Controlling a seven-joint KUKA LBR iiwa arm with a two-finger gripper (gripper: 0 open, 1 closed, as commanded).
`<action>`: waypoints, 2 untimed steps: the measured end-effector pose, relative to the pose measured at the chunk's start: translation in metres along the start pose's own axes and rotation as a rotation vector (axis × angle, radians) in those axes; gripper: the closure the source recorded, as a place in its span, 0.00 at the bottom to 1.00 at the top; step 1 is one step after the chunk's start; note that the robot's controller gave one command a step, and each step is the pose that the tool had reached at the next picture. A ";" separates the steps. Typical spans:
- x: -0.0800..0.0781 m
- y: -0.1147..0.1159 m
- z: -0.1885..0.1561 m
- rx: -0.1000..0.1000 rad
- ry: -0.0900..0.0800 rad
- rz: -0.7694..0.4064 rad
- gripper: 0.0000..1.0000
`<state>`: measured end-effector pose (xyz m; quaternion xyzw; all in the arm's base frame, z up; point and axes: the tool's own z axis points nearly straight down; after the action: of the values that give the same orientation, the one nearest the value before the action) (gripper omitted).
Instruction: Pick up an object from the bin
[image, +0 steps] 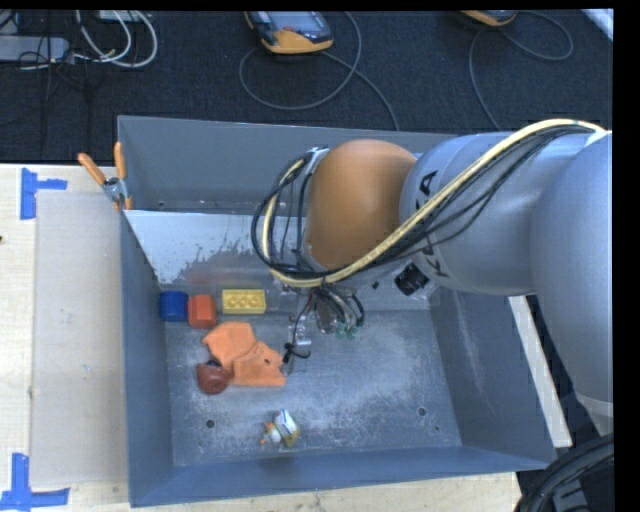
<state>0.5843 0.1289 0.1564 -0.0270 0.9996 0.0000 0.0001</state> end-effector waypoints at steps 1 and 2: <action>0.014 0.012 0.038 0.000 0.007 0.035 0.00; 0.019 0.045 0.057 0.001 0.003 0.092 0.00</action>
Offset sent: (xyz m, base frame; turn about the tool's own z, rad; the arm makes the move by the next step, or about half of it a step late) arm -0.0250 0.0591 -0.0651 0.0977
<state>0.5630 0.1732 0.0990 0.0190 0.9998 -0.0005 -0.0015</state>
